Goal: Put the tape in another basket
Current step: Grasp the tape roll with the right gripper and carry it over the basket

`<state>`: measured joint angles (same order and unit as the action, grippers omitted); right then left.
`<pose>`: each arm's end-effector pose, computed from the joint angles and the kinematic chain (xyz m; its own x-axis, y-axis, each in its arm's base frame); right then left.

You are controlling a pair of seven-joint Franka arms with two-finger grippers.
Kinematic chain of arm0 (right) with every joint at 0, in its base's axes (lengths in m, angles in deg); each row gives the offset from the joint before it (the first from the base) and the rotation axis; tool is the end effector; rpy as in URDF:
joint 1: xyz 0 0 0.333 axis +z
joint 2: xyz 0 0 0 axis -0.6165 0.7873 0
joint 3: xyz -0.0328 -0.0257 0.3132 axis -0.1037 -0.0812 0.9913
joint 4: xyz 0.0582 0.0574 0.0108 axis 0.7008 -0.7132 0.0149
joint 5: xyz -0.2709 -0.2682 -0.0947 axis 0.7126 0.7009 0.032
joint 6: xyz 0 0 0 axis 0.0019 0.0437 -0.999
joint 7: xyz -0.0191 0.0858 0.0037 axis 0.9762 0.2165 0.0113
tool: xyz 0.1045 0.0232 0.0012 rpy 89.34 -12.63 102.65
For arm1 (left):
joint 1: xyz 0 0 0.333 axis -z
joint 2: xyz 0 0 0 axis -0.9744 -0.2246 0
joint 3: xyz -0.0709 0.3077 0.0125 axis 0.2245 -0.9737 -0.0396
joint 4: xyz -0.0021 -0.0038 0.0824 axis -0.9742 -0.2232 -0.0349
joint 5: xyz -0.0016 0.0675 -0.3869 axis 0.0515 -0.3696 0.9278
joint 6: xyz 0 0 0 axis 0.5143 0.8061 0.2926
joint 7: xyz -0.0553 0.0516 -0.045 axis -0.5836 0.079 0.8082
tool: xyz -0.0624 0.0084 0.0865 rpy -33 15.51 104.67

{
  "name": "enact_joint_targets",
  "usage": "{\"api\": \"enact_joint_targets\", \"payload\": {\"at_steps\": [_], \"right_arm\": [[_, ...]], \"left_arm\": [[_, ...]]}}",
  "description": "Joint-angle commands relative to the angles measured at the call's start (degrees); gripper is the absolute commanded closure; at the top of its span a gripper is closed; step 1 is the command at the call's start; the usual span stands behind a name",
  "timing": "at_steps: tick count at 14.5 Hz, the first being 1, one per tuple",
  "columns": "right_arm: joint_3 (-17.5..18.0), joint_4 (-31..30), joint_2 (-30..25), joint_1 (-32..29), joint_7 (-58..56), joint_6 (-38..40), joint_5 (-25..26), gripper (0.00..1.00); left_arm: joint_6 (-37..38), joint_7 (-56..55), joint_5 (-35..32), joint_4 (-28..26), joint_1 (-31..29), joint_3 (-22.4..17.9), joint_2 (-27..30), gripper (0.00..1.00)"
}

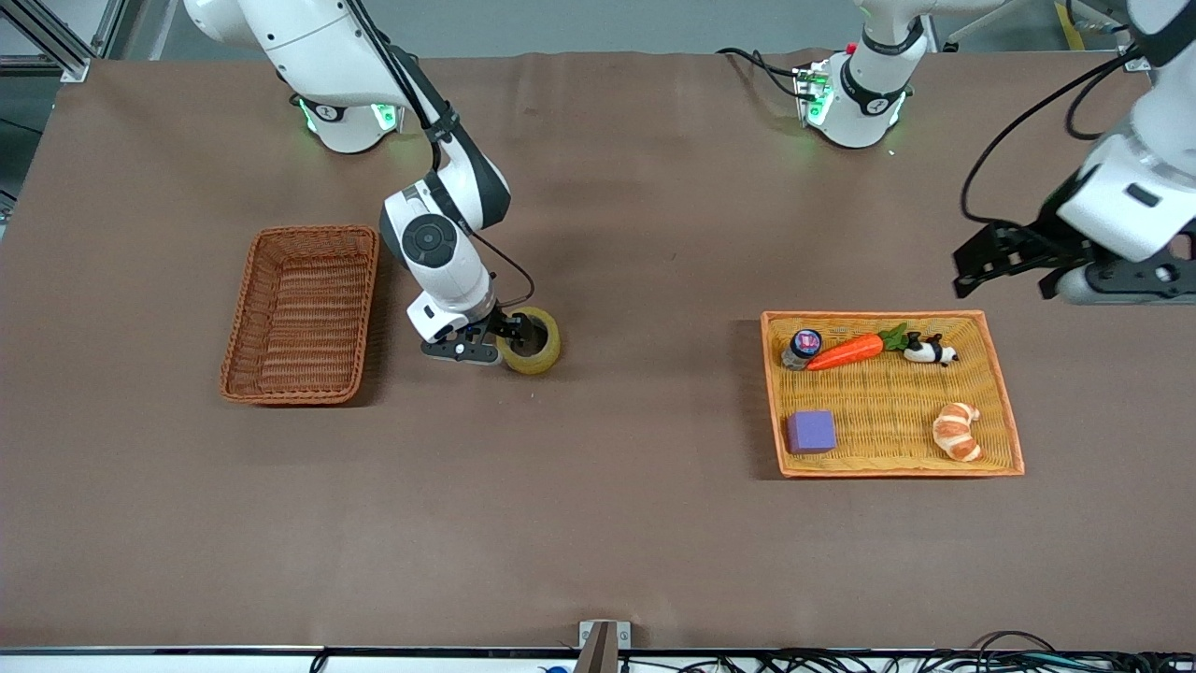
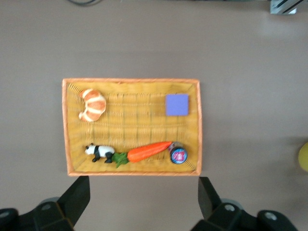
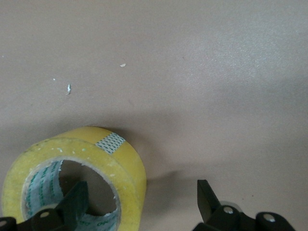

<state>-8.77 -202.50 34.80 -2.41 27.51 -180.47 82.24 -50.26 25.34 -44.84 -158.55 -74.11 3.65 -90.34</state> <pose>0.4995 0.3273 0.2048 0.9889 -0.1470 0.0210 -0.1456 -0.9876 -0.0585 0.5735 -0.0874 0.6254 0.9952 -0.0080 0.0975 -0.0123 -0.9990 0.0433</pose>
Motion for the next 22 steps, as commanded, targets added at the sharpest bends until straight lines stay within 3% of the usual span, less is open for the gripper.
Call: {"api": "enact_joint_targets", "payload": {"at_steps": [1,2,4,6,7,8,13,17,22], "right_arm": [[-0.3,-0.8,0.4,0.5,1.7,-1.3,0.0,0.10],[-0.3,-0.8,0.5,0.7,3.4,-1.4,0.0,0.12],[-0.4,-0.6,1.2,1.8,3.9,-1.5,0.0,0.26],[-0.4,-0.6,1.2,1.8,4.1,-1.4,0.0,0.72],[-0.4,-0.5,1.2,2.0,5.8,-1.3,-0.1,0.88],[-0.4,-0.3,1.2,2.5,8.8,-1.4,0.0,0.96],[-0.4,1.7,0.2,-1.5,6.9,3.6,0.3,1.00],[-0.4,3.1,-10.1,-9.8,-1.8,19.5,0.2,1.00],[-0.5,0.6,-21.6,-25.2,-23.5,33.2,1.8,1.00]], "left_arm": [[-5.4,3.0,0.8,-12.1,1.5,-3.3,8.4,0.01],[-6.2,3.5,0.8,-13.7,1.0,-3.4,8.9,0.01],[-6.0,3.6,0.8,-14.2,0.4,-3.4,8.3,0.01],[-5.7,2.6,0.8,-13.8,0.3,-3.0,7.1,0.00],[-5.7,2.4,0.8,-13.7,0.3,-2.8,6.9,0.00],[-5.7,2.5,0.8,-13.5,0.3,-2.8,6.4,0.00],[-5.7,2.2,0.9,-8.2,-1.5,-1.0,1.3,0.00],[-5.6,2.5,0.8,-7.9,-1.1,-0.1,0.9,0.00],[-5.4,1.4,0.8,-8.1,-1.0,0.1,0.9,0.00]]}}
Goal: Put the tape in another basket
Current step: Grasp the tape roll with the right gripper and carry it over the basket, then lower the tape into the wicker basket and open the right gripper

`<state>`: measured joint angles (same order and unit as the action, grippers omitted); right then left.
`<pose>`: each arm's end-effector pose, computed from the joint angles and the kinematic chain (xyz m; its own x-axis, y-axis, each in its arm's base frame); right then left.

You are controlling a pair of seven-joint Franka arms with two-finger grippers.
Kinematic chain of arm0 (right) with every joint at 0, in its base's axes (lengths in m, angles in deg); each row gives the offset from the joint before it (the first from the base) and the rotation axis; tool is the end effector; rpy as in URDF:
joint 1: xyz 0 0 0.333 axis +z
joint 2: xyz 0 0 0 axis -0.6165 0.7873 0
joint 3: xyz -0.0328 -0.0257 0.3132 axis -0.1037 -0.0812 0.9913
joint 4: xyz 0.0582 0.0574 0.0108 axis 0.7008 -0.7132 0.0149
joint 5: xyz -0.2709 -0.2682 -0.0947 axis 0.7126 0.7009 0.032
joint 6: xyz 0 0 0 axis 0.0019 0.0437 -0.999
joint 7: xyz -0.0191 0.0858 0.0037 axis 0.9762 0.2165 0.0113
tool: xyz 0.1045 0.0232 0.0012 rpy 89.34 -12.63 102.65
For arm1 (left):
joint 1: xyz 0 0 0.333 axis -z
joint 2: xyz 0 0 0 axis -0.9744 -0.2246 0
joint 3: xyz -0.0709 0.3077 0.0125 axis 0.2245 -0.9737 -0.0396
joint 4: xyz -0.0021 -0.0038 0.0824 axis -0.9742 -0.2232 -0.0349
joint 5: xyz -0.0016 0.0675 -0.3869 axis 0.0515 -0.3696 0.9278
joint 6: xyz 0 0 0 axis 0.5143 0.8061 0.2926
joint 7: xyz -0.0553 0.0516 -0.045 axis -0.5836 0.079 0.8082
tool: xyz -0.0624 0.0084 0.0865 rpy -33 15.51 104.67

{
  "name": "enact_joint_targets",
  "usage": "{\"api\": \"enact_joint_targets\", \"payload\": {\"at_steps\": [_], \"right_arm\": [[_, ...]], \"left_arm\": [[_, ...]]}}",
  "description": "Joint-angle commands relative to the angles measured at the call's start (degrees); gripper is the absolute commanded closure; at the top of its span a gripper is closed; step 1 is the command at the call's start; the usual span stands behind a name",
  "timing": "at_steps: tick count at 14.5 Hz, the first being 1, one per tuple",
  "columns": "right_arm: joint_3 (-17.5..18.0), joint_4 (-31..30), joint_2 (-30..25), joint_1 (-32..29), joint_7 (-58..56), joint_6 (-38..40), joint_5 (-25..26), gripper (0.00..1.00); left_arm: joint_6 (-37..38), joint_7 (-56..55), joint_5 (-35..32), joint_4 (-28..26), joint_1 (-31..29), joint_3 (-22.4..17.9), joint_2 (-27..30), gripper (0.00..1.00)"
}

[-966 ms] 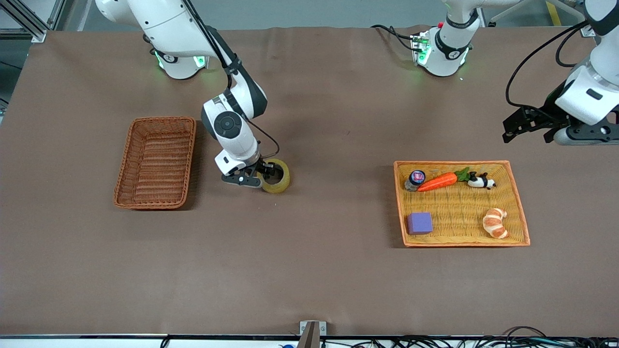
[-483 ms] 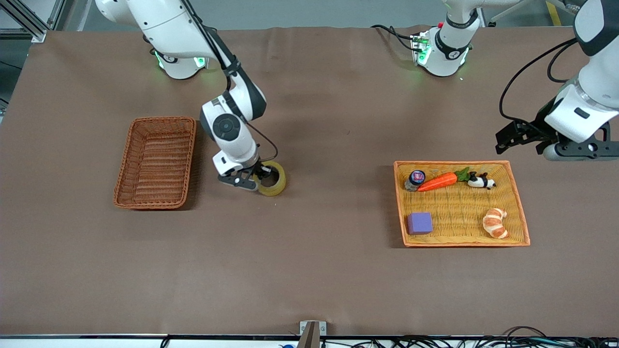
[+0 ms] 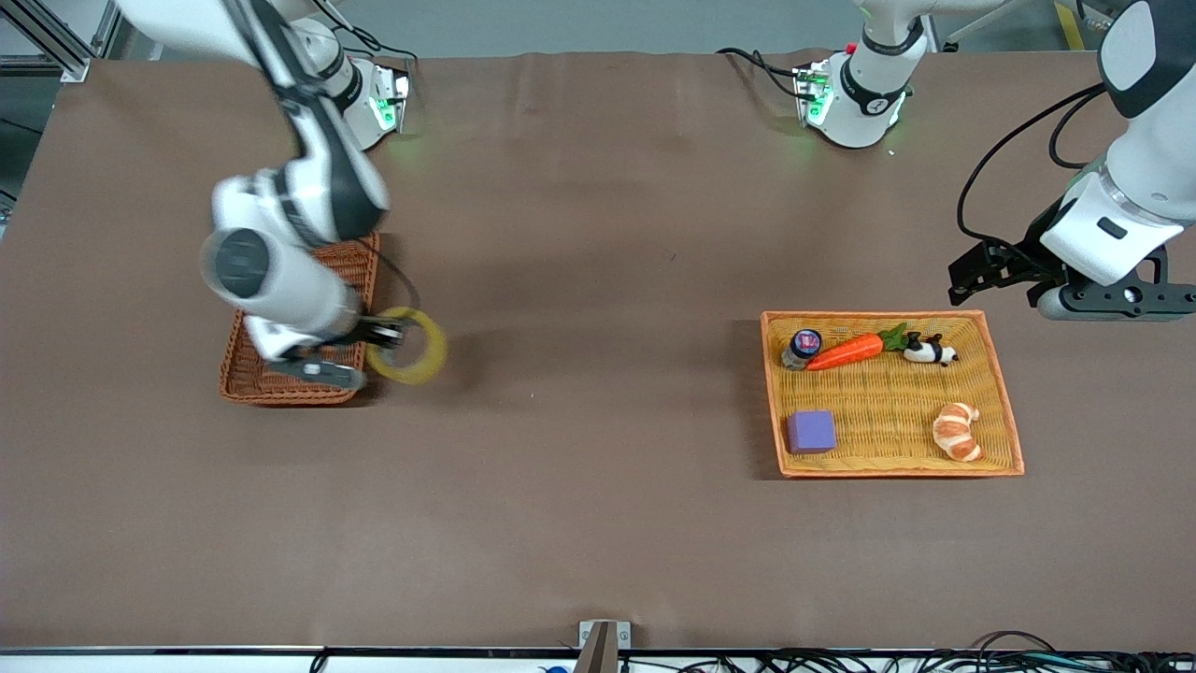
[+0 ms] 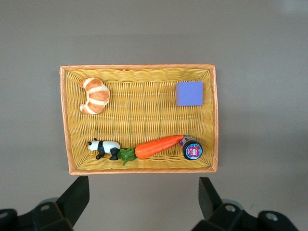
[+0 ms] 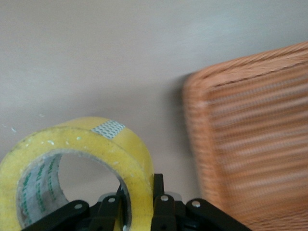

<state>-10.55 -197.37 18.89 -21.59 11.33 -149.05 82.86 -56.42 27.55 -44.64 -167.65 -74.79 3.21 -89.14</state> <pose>0.5652 0.1301 0.3608 0.9707 -0.1963 -0.1385 -0.1984 -0.9801 -0.0013 0.5726 -0.0767 0.5707 0.9973 -0.0244 0.0688 -0.0270 -0.9989 0.0375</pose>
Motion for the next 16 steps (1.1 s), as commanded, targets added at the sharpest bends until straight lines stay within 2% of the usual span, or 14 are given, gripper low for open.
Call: {"api": "enact_joint_targets", "payload": {"at_steps": [1,2,5,10,12,14,16], "right_arm": [[1.2,-5.8,-7.3,-9.5,-12.4,2.9,1.4,1.00],[1.3,-6.3,-8.1,-13.2,-18.1,3.8,1.4,1.00],[1.3,-8.6,-8.9,-19.2,-25.8,4.4,1.4,1.00],[1.3,-18.8,-9.8,-19.8,-26.8,-7.2,1.4,1.00],[1.3,-21.6,-9.6,-19.9,-26.8,-11.9,1.4,1.00],[1.2,-23.1,-8.6,-20.3,-27.9,-15.7,1.5,0.99],[1.3,-23.1,-6.1,-22.6,-30.1,-17.5,1.5,0.98]], "left_arm": [[1.1,-2.1,0.6,1.0,-0.2,0.5,-0.3,0.00],[1.1,-2.6,0.6,0.9,-0.3,0.5,-0.3,0.00],[1.1,-2.6,0.6,1.0,-0.6,0.5,-0.3,0.00],[1.6,-1.6,0.4,1.3,-0.6,0.3,0.4,0.00],[6.3,-0.8,-0.5,3.6,-0.6,0.5,0.6,0.00],[10.8,-0.5,-0.5,4.1,-0.5,0.5,0.9,0.00],[10.2,-0.5,-0.5,4.0,-0.6,0.5,1.6,0.00]]}}
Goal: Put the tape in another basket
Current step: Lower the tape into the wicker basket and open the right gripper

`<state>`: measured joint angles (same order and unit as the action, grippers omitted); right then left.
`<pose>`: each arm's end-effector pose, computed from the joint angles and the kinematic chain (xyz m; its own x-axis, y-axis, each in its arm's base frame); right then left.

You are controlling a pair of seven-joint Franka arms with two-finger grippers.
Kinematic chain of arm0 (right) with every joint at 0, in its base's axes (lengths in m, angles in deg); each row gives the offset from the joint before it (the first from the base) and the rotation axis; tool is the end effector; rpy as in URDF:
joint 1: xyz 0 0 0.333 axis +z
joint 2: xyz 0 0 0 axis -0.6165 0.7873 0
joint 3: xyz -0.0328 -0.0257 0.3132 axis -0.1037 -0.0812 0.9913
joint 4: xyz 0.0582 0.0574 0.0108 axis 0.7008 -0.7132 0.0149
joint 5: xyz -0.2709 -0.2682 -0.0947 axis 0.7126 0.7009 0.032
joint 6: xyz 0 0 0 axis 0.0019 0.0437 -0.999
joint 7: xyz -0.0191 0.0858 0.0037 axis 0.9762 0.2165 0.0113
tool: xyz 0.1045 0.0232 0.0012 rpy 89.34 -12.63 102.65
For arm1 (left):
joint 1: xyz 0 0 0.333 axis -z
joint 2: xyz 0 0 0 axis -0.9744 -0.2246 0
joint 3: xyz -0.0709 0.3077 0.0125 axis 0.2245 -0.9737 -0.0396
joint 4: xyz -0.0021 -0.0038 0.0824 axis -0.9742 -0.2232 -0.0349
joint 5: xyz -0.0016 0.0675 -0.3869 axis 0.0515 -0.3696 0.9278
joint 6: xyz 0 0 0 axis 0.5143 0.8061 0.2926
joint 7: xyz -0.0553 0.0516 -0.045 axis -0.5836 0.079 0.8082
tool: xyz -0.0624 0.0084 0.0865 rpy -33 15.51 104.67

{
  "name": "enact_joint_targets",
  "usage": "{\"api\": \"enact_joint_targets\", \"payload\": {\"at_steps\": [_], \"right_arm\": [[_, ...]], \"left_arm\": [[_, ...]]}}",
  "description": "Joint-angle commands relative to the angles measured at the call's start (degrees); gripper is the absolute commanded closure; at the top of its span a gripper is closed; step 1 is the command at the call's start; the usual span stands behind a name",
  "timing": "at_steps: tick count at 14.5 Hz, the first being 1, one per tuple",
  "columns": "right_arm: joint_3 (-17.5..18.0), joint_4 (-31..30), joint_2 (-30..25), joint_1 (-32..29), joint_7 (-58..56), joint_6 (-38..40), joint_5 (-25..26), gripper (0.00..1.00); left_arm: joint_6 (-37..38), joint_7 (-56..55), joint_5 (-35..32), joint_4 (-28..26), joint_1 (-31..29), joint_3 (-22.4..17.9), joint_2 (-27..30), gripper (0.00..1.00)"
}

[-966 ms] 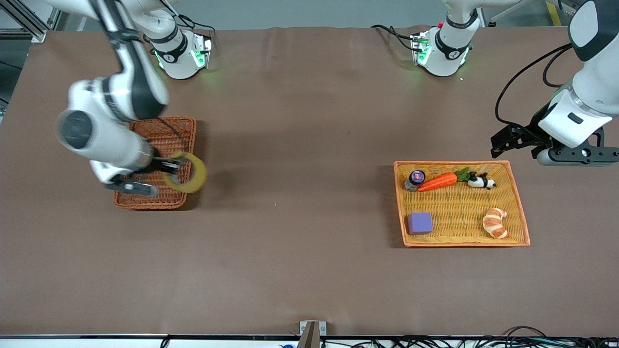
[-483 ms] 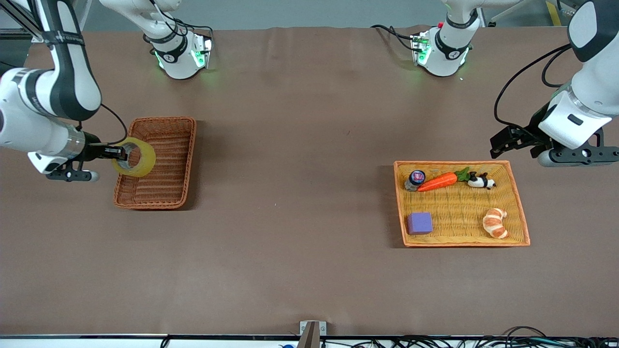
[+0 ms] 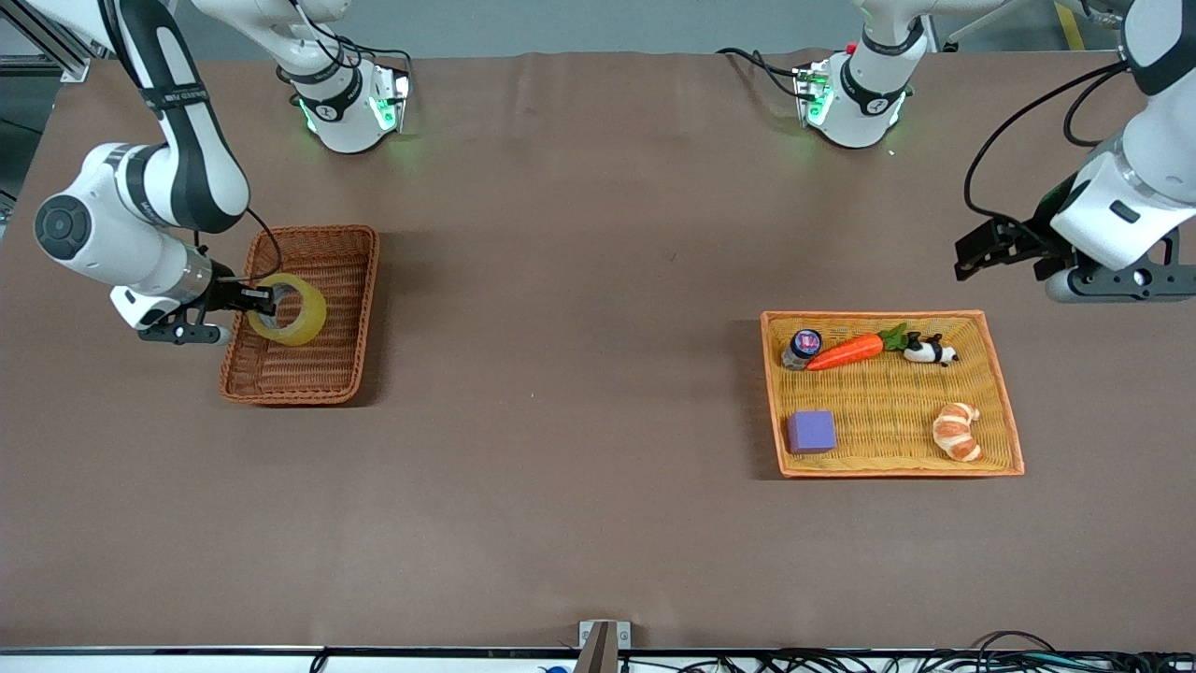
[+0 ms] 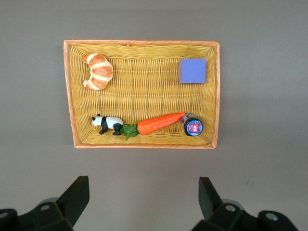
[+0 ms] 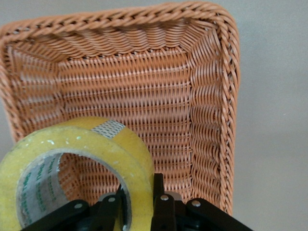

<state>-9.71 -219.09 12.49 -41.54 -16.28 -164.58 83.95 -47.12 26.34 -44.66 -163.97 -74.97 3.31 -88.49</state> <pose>0.4913 -0.0566 0.2841 0.9914 -0.0517 -0.1206 -0.0578 -0.9972 -0.0476 0.5572 -0.0745 0.5934 0.9998 -0.0070 -0.0179 -0.0065 -0.9996 0.0274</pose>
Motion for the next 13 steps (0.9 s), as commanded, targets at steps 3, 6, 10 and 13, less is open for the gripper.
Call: {"api": "enact_joint_targets", "payload": {"at_steps": [3,6,10,13], "right_arm": [[0.5,-3.6,2.5,-2.8,-2.7,-6.1,0.4,0.96],[0.6,-4.7,4.0,-2.7,-2.7,-7.9,0.4,0.91],[0.7,-4.2,6.0,-2.1,-2.6,-8.5,0.3,0.14],[0.8,-0.1,4.8,-1.2,-2.0,-4.3,0.3,0.00]], "left_arm": [[-0.9,0.7,-1.3,0.1,-0.2,0.4,0.9,0.00],[-0.9,2.7,-3.2,0.1,0.2,0.5,0.4,0.00],[-0.9,1.4,-1.1,0.2,-0.2,0.4,0.4,0.00],[-2.0,1.5,-0.1,0.1,-0.5,0.4,0.4,0.00]]}}
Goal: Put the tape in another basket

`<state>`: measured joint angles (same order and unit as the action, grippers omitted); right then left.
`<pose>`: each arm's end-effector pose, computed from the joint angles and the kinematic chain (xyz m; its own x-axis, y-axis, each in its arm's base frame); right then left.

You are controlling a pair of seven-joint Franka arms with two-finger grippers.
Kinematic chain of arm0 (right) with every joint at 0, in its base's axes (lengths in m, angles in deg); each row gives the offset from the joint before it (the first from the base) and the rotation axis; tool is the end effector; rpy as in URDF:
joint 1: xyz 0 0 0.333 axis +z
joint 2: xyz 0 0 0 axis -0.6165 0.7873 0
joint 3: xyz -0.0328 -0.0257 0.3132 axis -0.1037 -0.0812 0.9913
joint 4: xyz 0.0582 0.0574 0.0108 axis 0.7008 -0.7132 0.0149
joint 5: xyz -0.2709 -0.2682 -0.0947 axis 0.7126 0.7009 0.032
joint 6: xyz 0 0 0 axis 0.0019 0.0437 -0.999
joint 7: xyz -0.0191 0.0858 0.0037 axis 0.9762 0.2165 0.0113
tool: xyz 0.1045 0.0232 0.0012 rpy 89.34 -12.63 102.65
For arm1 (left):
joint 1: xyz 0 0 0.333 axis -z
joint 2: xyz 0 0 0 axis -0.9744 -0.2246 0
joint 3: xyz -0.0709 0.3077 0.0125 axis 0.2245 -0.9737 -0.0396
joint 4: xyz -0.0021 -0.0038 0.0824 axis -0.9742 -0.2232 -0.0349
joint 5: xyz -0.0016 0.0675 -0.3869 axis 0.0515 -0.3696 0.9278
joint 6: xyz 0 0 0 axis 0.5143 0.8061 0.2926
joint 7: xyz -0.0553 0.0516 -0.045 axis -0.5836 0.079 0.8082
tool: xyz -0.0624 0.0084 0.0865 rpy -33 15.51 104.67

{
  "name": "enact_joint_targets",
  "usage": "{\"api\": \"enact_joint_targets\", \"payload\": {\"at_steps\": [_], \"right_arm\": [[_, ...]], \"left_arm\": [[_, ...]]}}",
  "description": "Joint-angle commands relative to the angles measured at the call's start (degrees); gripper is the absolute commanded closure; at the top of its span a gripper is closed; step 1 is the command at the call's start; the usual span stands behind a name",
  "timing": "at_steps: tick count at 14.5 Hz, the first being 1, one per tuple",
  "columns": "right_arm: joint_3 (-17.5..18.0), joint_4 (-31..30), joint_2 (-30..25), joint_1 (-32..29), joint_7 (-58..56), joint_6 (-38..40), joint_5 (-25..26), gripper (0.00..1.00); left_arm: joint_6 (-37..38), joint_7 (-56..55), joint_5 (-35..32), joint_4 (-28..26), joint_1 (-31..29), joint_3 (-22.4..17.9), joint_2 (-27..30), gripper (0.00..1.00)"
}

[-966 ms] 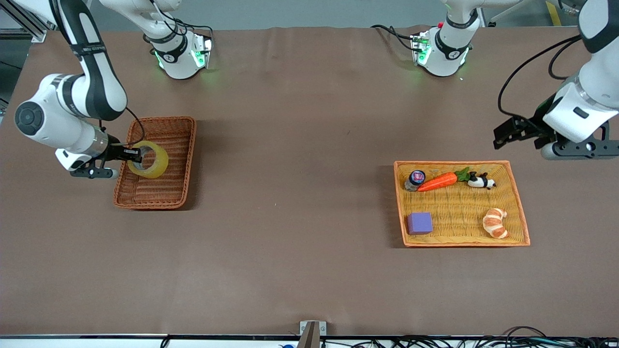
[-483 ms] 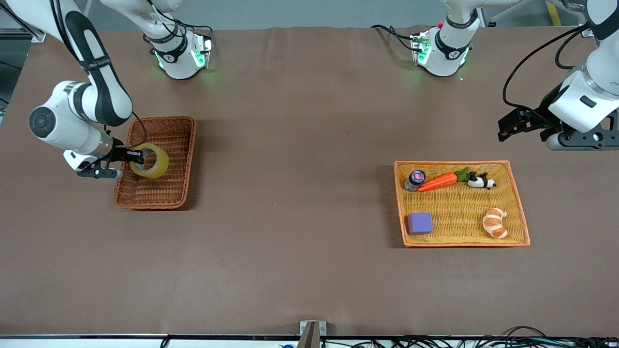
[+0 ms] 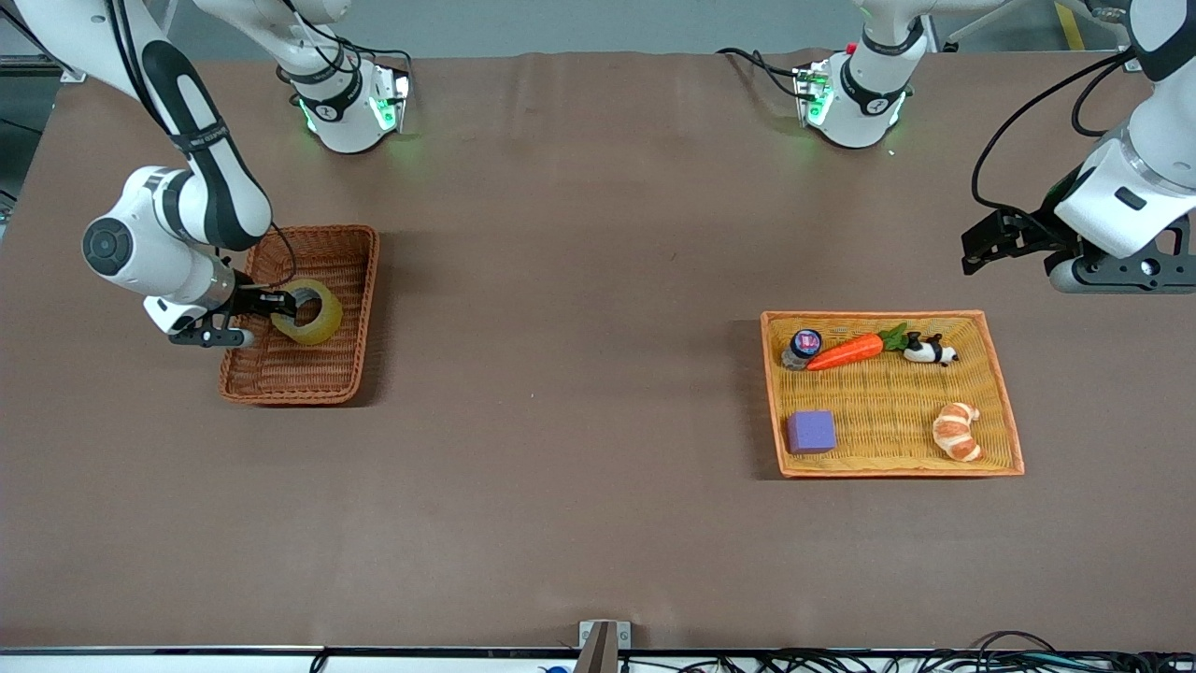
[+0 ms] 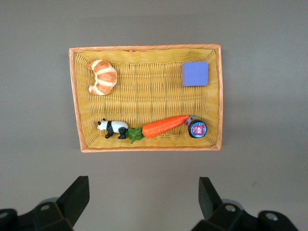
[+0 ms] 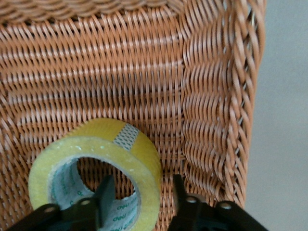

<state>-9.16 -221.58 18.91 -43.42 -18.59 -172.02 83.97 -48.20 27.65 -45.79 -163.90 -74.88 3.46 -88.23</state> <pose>0.4795 -0.0681 0.2228 0.9886 -0.0392 -0.1452 -0.0460 -0.9980 -0.0441 0.5580 -0.0751 0.5981 0.9993 -0.0350 0.0091 -0.0351 -0.9993 0.0103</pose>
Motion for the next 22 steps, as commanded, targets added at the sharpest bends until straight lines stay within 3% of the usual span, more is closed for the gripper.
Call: {"api": "enact_joint_targets", "payload": {"at_steps": [1,6,11,15,17,22], "right_arm": [[0.3,4.1,-2.8,1.3,0.4,4.4,0.3,0.00],[0.4,11.2,-8.2,1.5,0.4,6.3,0.5,0.00],[0.2,33.0,-8.1,1.1,0.5,33.4,1.4,0.00],[0.3,46.6,-8.2,1.2,0.6,47.6,3.7,0.00],[0.3,51.8,-7.8,1.3,0.6,51.0,3.6,0.00],[-0.1,51.3,-11.4,1.9,0.0,53.9,5.0,0.00]], "left_arm": [[-1.0,0.1,1.0,0.0,-0.5,0.2,0.1,0.00],[-1.3,0.2,0.9,-0.1,-0.4,0.2,0.0,0.00],[-1.5,0.2,0.6,-0.1,-0.1,0.2,-0.4,0.00],[-1.5,0.2,0.6,-0.1,-0.1,0.2,-0.4,0.00],[-1.5,0.2,0.6,-0.1,-0.1,0.2,-0.4,0.00],[-1.4,0.1,0.6,-0.1,-0.1,0.2,-0.4,0.00]]}}
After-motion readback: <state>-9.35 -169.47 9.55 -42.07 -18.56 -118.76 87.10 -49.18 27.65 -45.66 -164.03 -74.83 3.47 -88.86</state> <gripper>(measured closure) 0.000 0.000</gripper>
